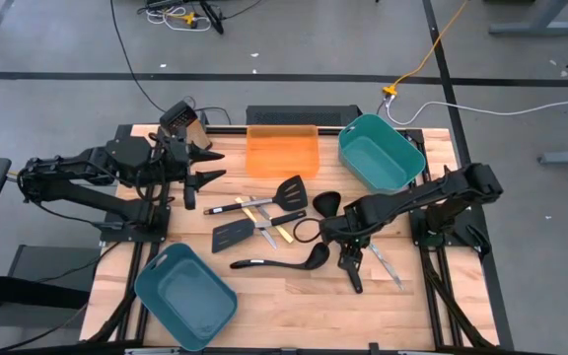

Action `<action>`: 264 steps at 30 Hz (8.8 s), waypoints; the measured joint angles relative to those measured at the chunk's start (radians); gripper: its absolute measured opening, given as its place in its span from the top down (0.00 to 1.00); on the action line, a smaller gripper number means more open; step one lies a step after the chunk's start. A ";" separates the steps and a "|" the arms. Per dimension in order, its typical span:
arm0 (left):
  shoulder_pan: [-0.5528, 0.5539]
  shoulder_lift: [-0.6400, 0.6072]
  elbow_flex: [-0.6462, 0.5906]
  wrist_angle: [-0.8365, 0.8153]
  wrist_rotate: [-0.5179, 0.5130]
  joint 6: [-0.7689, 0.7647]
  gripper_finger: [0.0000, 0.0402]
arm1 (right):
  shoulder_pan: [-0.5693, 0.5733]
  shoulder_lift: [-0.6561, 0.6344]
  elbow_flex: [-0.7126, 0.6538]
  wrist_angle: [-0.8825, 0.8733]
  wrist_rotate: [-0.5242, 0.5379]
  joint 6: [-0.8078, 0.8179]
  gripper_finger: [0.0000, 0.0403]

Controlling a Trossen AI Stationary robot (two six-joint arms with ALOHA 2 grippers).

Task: Pick & Place Kitchen Items
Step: Put the right black ladle into the blue bin

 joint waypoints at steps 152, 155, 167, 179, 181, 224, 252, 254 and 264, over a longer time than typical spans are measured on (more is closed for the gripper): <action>0.000 0.001 0.000 0.010 -0.005 0.038 0.55 | 0.026 -0.270 0.002 0.057 0.150 0.003 0.47; 0.000 0.001 0.000 0.010 -0.005 0.038 0.55 | 0.036 -0.245 0.002 0.057 0.167 0.021 0.47; 0.000 0.001 0.000 0.010 -0.005 0.038 0.55 | 0.088 -0.212 -0.026 0.063 0.303 0.253 0.47; 0.000 0.001 0.000 0.010 -0.005 0.038 0.55 | 0.121 -0.198 -0.123 0.061 0.305 0.436 0.47; 0.000 0.001 0.000 0.010 -0.005 0.038 0.55 | 0.121 -0.177 -0.125 0.056 0.304 0.436 0.47; 0.000 0.000 0.000 0.010 -0.005 0.038 0.55 | 0.149 0.023 -0.150 0.275 0.241 0.513 0.47; 0.000 0.001 0.000 0.010 -0.005 0.038 0.55 | 0.102 0.078 -0.229 0.315 0.286 0.564 0.46; 0.000 0.001 0.000 0.010 -0.005 0.038 0.55 | 0.100 0.086 -0.229 0.319 0.286 0.564 0.46; 0.000 0.001 0.000 0.010 -0.005 0.038 0.55 | 0.096 0.093 -0.267 0.375 0.294 0.564 0.47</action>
